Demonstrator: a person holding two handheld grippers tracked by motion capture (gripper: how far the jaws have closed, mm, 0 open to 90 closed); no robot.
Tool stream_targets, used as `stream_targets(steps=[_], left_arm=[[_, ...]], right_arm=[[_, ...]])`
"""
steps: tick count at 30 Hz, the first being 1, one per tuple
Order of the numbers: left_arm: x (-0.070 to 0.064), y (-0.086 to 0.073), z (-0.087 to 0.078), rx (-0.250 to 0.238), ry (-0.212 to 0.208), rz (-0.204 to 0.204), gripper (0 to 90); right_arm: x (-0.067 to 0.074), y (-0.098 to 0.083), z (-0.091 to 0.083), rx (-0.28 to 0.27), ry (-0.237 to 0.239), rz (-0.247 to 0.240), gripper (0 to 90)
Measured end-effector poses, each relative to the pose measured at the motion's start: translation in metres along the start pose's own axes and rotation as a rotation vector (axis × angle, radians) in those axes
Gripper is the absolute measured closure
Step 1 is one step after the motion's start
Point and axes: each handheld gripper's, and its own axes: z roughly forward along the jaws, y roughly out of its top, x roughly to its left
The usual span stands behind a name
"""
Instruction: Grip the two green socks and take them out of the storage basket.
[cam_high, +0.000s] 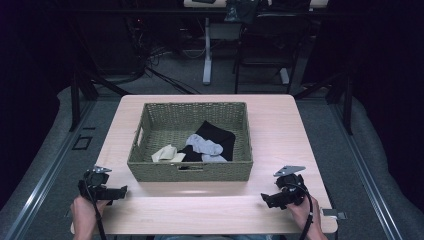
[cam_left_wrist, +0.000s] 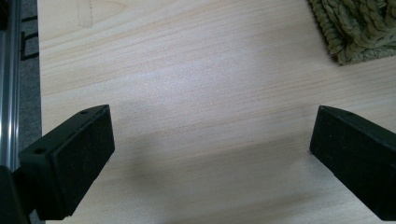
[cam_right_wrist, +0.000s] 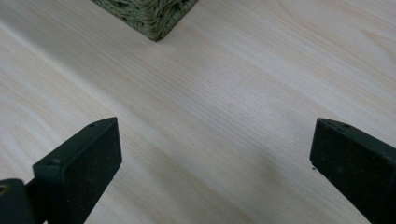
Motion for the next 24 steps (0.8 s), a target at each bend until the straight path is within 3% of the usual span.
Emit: stream_targets(steps=[8, 17, 24], left_arm=[[0.0005, -0.0002, 0.0, 0.004, -0.003, 0.006, 0.0], [0.0019, 0.0004, -0.001, 0.016, -0.022, -0.016, 0.0], [0.0036, 0.0018, -0.0057, -0.011, -0.027, -0.026, 0.0]], right_arm=[[0.0006, -0.0001, 0.0003, 0.006, -0.005, -0.003, 1.7], [0.0016, -0.0003, 0.0012, 0.002, 0.001, 0.0, 1.7], [0.002, -0.0002, 0.0012, 0.007, 0.001, -0.003, 1.7]])
